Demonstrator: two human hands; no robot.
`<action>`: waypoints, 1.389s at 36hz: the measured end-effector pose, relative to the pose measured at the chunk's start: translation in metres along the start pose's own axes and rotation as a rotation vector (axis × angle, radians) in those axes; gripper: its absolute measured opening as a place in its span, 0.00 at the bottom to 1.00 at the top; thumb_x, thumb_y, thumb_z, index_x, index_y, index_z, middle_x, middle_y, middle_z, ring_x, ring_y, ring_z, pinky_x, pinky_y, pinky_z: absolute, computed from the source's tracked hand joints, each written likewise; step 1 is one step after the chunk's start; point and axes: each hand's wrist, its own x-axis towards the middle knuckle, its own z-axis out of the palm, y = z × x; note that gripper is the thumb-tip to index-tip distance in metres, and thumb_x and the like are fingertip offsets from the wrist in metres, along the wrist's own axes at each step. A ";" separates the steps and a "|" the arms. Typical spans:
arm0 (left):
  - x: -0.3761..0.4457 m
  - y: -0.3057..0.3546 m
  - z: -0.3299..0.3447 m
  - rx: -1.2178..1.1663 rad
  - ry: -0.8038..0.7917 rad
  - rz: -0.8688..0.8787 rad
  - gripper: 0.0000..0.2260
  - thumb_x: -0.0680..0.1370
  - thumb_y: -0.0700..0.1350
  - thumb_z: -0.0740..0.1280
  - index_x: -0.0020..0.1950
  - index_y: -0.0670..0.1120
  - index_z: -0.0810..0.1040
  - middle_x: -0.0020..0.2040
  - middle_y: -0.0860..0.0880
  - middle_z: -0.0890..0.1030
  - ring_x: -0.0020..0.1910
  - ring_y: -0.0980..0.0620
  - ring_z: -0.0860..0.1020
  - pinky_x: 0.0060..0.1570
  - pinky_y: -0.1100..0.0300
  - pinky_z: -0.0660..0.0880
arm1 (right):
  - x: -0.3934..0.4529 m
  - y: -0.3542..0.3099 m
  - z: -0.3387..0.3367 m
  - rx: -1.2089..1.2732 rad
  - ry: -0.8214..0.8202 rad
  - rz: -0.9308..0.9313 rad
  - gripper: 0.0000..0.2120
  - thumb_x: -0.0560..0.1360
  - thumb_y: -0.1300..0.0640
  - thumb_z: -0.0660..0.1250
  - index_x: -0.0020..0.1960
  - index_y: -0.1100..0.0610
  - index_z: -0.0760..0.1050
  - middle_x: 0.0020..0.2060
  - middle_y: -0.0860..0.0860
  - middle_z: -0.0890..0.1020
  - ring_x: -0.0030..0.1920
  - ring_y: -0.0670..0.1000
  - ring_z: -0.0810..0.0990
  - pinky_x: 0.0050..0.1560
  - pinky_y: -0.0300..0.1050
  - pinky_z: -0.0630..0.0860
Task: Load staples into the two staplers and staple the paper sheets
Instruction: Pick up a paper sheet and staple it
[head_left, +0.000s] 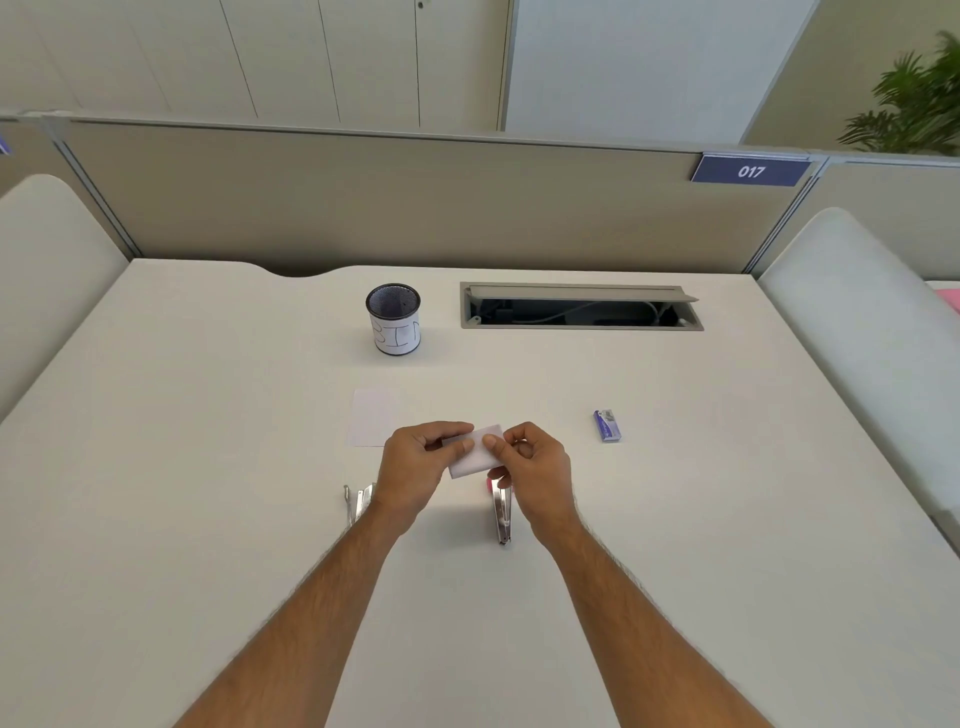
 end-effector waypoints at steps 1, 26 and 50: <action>0.000 0.000 0.000 0.003 0.003 0.002 0.09 0.74 0.39 0.76 0.52 0.49 0.88 0.49 0.54 0.88 0.51 0.57 0.85 0.50 0.68 0.76 | 0.000 0.000 0.000 0.001 0.002 0.000 0.13 0.77 0.55 0.74 0.44 0.64 0.76 0.31 0.55 0.82 0.31 0.54 0.82 0.32 0.45 0.78; -0.004 0.013 0.003 0.040 0.094 0.031 0.07 0.74 0.38 0.76 0.47 0.49 0.89 0.45 0.56 0.88 0.46 0.60 0.85 0.44 0.72 0.77 | -0.001 0.003 -0.002 0.302 -0.188 0.159 0.24 0.69 0.62 0.78 0.61 0.60 0.74 0.42 0.59 0.86 0.38 0.56 0.84 0.41 0.47 0.81; -0.007 0.012 0.009 -0.052 -0.064 -0.151 0.08 0.71 0.32 0.77 0.49 0.39 0.84 0.37 0.42 0.85 0.33 0.46 0.82 0.39 0.55 0.80 | 0.011 0.002 -0.017 0.269 -0.083 0.088 0.13 0.76 0.67 0.72 0.59 0.63 0.76 0.41 0.66 0.86 0.40 0.63 0.87 0.46 0.54 0.85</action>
